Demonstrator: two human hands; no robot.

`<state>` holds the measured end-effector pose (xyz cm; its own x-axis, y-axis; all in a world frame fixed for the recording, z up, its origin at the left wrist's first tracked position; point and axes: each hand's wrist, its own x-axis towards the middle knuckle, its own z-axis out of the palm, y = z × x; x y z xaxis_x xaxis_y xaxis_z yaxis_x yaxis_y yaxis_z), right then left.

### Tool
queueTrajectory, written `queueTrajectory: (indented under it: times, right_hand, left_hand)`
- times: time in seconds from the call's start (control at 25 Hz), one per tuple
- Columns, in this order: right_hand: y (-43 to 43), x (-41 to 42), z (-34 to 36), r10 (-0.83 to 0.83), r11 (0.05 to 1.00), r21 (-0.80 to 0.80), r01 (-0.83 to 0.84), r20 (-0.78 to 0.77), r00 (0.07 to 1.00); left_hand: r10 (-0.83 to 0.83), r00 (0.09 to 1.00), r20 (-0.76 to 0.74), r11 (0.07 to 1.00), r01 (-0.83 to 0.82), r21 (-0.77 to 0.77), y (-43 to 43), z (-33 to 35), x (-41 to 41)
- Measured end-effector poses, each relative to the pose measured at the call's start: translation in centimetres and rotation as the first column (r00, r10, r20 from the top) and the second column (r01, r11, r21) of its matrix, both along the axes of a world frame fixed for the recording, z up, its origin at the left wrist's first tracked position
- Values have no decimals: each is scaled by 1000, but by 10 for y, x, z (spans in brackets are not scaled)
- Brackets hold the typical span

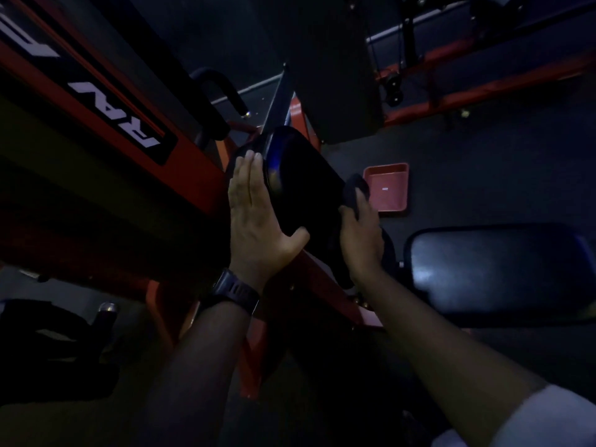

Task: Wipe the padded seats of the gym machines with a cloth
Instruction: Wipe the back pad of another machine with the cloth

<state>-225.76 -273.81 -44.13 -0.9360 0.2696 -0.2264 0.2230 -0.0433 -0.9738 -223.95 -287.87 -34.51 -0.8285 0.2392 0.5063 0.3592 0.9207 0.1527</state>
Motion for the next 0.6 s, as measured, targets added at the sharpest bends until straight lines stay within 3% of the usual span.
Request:
queueTrajectory:
  times: [0.08,0.16,0.2,0.24,0.32,0.36,0.48,0.52,0.6]
  right_hand:
    - [-13,27,2,76,989,141,-40,-258,963]
    - [-12,28,-10,111,983,180,-34,-437,892]
    - [-4,15,-15,92,988,152,-37,-376,922]
    - [5,-3,-23,24,999,41,-16,-217,976]
    - [16,-20,-25,-3,999,-48,6,60,998]
    - [15,-13,-20,25,1000,-12,-25,31,999]
    - [0,19,-9,187,975,175,-134,-331,925]
    - [5,15,-12,211,970,193,-145,-382,900]
    - [18,-10,-25,113,993,37,-108,-155,981]
  left_hand:
    - [-10,1000,-5,1000,10,7,1,-2,-1]
    - [1,1000,-4,1000,-1,-1,1,-2,-1]
    - [14,1000,-6,1000,-14,-3,1,-1,-1]
    - [26,1000,-9,1000,-26,-2,2,-1,-2]
    - [30,999,-11,1000,-30,-7,4,-2,-1]
    - [30,999,-20,1000,-30,-5,4,-2,-1]
    - [48,999,-23,999,-47,20,8,0,-1]
    - [61,998,-17,998,-61,23,9,0,1]
    - [70,998,-9,997,-69,23,11,2,1]
